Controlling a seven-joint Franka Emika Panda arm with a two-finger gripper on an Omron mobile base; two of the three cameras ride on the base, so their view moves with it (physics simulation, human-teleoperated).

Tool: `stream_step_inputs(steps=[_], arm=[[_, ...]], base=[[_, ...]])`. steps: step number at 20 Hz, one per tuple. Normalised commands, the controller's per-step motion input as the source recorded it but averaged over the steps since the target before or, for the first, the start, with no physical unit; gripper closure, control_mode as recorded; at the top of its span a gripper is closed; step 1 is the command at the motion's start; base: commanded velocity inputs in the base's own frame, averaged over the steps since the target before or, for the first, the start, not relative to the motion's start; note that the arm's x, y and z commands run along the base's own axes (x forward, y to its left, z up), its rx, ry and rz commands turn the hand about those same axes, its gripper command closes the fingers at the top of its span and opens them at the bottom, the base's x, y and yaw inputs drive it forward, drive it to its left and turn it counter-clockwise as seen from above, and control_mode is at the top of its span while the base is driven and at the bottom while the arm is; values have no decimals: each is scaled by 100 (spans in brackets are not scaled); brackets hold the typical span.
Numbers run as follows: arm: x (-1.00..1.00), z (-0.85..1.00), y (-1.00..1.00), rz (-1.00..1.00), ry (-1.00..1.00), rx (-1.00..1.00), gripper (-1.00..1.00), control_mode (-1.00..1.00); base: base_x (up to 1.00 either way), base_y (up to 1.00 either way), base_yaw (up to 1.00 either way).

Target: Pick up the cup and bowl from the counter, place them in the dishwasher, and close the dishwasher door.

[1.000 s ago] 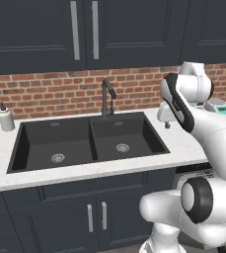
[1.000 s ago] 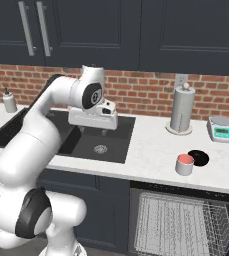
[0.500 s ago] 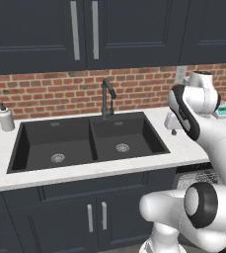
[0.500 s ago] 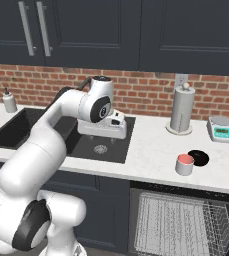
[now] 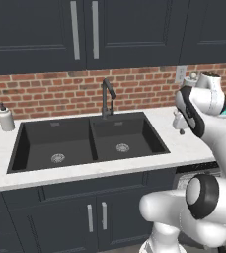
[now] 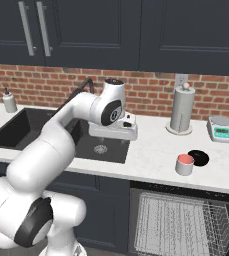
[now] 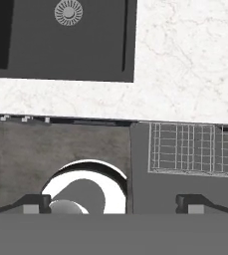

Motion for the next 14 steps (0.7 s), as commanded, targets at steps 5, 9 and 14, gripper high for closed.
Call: stream_step_inputs(steps=[5,9,14], arm=[[38,0,-46,3,5,0,-100,-100],[46,0,-60,0,5,0,-100,-100],[23,-4,-51,0,3,0,-100,-100]], base=[[0,0,0],[0,0,0],[0,0,0]])
